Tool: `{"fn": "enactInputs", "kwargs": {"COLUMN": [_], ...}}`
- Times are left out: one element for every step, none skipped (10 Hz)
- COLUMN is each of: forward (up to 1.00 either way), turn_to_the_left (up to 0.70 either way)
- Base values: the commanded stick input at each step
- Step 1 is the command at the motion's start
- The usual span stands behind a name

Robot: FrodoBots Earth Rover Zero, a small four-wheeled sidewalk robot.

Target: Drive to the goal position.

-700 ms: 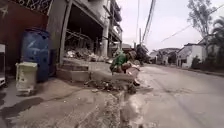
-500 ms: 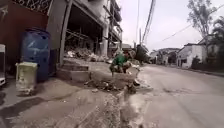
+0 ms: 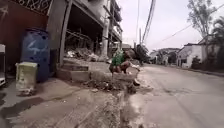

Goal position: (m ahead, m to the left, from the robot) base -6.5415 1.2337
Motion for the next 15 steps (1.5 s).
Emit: {"fn": "enactInputs", "kwargs": {"forward": [0.0, 0.0, 0.0, 0.0, 0.0, 0.0, 0.0, 0.0, 0.0, 0.0, 0.0, 0.0, 0.0, 0.0, 0.0], "turn_to_the_left": [-0.7, -0.7, -0.7, -0.7, -0.7, -0.7, -0.7, -0.7, -0.7, -0.7, -0.7, -0.7, -0.7, -0.7, -0.7]}}
